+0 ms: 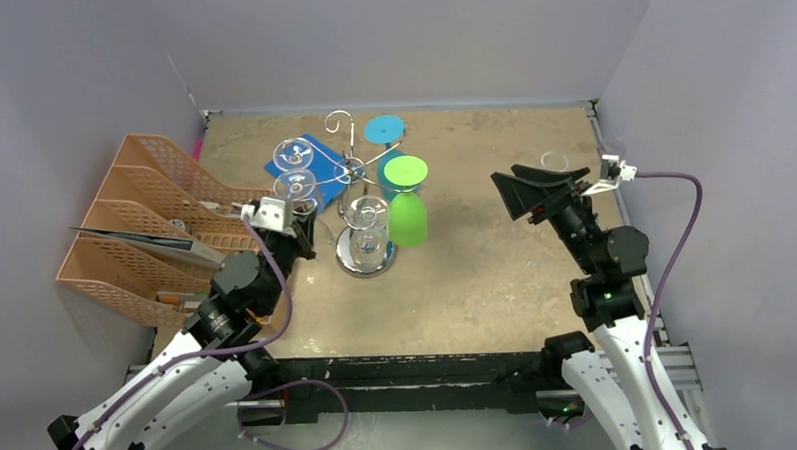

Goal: Place the wine glass upside down on the wine glass rack

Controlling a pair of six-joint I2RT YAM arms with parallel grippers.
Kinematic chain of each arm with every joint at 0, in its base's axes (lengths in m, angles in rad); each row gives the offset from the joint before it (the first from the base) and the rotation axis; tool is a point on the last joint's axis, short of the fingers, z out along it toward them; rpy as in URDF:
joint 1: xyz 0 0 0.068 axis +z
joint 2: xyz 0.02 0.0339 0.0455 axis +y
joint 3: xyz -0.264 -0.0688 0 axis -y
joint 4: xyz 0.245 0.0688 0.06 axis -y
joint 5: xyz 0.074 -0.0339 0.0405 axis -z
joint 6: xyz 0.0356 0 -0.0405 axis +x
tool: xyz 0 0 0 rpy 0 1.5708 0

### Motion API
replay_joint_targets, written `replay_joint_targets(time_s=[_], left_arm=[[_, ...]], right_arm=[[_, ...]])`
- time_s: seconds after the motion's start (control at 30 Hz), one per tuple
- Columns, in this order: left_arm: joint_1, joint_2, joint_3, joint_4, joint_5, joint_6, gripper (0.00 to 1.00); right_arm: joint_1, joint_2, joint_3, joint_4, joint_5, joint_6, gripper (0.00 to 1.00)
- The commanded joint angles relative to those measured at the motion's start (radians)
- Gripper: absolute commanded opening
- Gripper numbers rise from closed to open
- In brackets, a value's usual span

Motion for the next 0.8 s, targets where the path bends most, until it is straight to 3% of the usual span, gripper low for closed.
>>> replay_joint_targets(time_s=[0.0,0.77], left_arm=[[0.001,-0.042,-0.015,0.081,-0.041,-0.017,0.00],[0.001,-0.091,-0.058,0.081,0.120,0.050,0.00]], right_arm=[[0.000,-0.010,0.007,0.024,0.018,-0.003,0.85],[0.000,-0.007,0.003,0.015,0.046,-0.009,0.85]])
